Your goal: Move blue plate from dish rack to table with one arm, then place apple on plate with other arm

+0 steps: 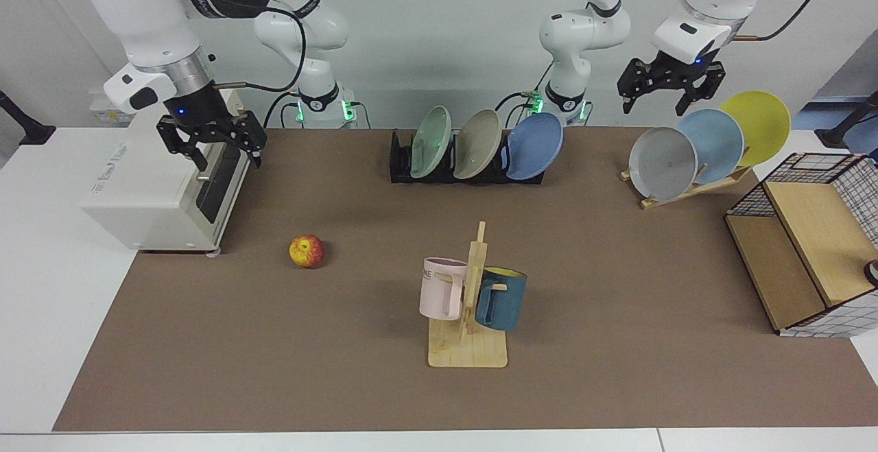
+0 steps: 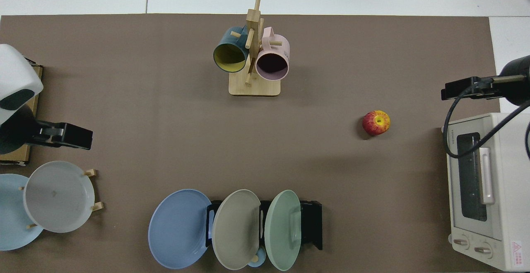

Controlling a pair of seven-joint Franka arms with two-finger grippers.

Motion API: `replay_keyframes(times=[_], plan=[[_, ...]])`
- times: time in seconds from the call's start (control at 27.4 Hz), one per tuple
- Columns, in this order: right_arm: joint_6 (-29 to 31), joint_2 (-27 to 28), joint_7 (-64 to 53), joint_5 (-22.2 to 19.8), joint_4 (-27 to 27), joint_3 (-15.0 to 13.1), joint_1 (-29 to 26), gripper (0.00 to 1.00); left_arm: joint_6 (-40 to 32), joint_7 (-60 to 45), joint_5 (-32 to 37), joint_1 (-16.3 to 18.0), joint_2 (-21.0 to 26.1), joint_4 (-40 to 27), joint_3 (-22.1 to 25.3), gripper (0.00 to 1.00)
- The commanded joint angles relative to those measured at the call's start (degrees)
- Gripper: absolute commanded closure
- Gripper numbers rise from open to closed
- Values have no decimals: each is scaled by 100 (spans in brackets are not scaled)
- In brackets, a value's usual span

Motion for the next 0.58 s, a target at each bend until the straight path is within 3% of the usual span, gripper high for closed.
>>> replay_keyframes(times=[0.0, 0.07, 0.4, 0.55], plan=[[-57, -64, 45, 34, -57, 38, -12, 0, -403, -14, -56, 64, -228, -186, -66, 0], [-83, -55, 45, -1, -48, 38, -29, 0, -731, 29, -57, 64, -290, -186, -84, 0], [-171, -55, 63, -45, -74, 46, -3, 0, -705, -6, -100, 134, -299, -264, -57, 0], [-110, 15, 89, -45, -74, 91, 76, 0, -382, -14, -442, 196, -649, -869, -57, 0]])
